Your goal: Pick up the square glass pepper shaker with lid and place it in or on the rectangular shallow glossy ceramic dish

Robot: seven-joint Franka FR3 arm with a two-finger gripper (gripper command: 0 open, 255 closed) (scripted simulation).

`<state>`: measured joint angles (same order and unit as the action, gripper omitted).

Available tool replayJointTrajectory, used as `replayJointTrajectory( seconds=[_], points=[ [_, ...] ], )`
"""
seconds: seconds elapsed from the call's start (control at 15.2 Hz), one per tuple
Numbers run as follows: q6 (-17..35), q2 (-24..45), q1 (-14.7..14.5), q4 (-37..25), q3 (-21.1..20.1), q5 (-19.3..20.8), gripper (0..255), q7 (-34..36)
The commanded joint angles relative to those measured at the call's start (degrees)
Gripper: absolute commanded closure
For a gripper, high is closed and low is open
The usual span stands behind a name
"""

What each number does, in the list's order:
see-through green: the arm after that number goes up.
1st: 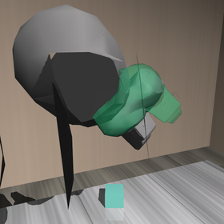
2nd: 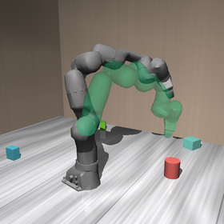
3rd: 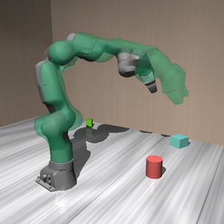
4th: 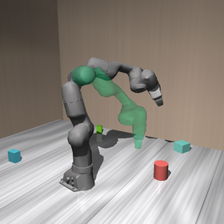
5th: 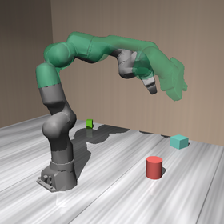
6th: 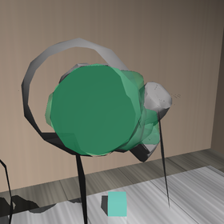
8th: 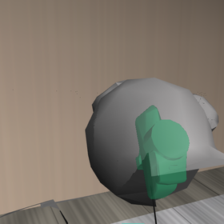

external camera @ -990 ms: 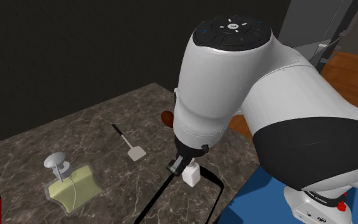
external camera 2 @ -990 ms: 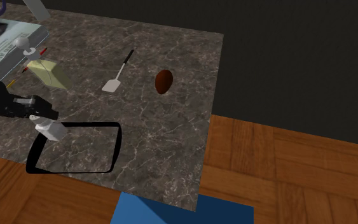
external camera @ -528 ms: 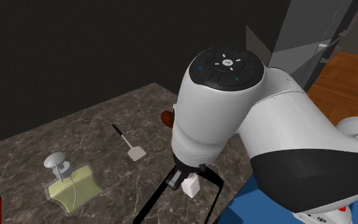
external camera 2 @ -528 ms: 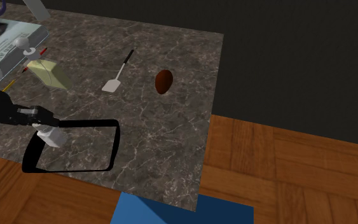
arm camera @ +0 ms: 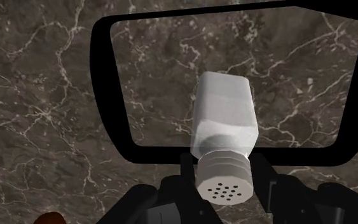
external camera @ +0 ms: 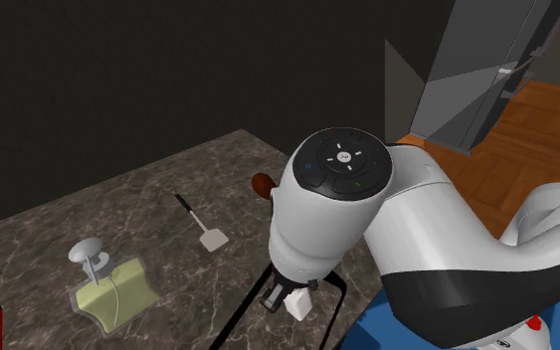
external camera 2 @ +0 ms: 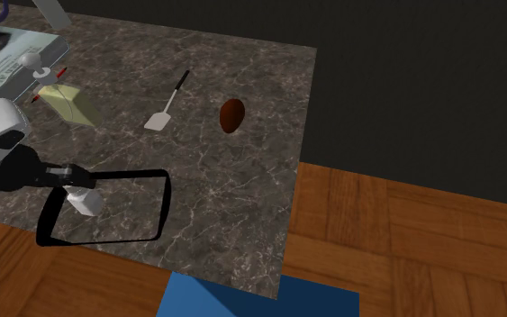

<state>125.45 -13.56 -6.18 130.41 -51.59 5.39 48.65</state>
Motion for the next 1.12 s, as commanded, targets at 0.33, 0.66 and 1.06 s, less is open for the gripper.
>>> replayJointTrajectory(
  seconds=[0.33,0.66,1.06],
  points=[
    [3.35,2.22,0.97,1.97,-1.34,2.29,255,2.2],
    [3.34,2.21,0.97,1.96,-1.34,2.28,255,2.2],
    [3.34,2.21,0.97,1.96,-1.34,2.28,0,2.2]
  ],
)
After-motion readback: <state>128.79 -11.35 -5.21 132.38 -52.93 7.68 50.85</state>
